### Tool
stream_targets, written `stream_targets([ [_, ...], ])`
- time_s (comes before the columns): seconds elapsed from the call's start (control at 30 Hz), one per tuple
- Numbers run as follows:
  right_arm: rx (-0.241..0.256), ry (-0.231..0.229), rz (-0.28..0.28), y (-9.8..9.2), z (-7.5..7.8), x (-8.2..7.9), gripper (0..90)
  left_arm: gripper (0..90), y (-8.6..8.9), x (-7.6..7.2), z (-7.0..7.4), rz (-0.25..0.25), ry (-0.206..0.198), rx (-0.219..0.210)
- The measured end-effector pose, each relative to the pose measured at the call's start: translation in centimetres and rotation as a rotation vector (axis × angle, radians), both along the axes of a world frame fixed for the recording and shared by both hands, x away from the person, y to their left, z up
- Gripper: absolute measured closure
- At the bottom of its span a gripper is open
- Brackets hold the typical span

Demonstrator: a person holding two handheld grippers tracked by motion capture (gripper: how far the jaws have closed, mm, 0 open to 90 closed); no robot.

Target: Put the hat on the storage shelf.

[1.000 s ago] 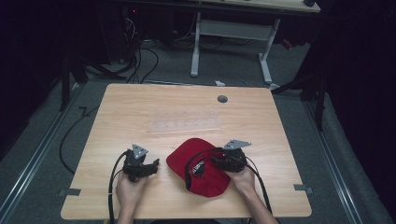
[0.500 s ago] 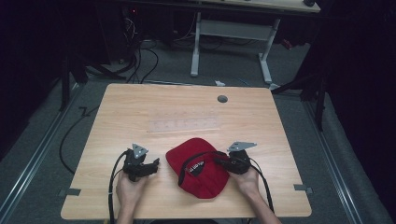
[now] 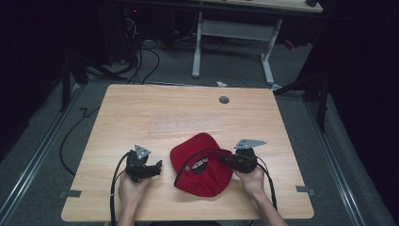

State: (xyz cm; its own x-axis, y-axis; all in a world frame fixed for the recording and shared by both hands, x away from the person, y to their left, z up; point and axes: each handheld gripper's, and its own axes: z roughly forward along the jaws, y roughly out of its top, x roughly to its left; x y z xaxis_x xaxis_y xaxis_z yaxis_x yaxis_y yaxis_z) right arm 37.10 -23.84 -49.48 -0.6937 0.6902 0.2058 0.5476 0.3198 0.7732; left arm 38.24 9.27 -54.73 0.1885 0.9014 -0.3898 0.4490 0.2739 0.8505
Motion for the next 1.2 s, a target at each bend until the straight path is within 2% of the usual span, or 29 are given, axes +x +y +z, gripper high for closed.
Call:
stream_targets([
  [0.17, 0.007, -0.022, 0.011, 0.0, 1.2, 0.0, 85.5, 20.6, -0.2, -0.1, 0.0, -0.004, 0.001, -0.004],
  [0.23, 0.007, -0.034, 0.009, -0.1, 2.0, -0.1, 85.5, 20.8, -0.4, -0.3, 0.0, -0.017, -0.001, -0.002],
  [0.37, 0.008, -0.029, 0.009, -0.4, 2.8, -0.1, 85.5, 20.4, -0.8, -0.9, 0.0, -0.049, -0.016, 0.014],
  [0.5, 0.012, -0.041, 0.004, -0.5, 3.6, 0.0, 85.5, 22.6, -1.3, -1.3, 0.3, -0.078, -0.023, -0.003],
  [0.63, 0.014, -0.041, 0.002, -0.6, 4.2, 0.1, 85.5, 21.7, -2.5, -1.9, 0.5, -0.111, -0.033, 0.029],
  [0.87, 0.029, -0.050, 0.002, -0.7, 5.5, 0.4, 85.6, 19.3, -4.2, -2.4, 1.1, -0.169, -0.045, 0.038],
  [1.13, 0.051, -0.051, 0.010, -0.6, 6.7, 0.5, 85.5, 16.4, -5.4, -2.5, 1.5, -0.198, -0.063, 0.023],
  [1.2, 0.060, -0.058, 0.008, -0.7, 7.2, 0.6, 85.5, 15.4, -5.9, -2.7, 1.6, -0.220, -0.064, 0.017],
])
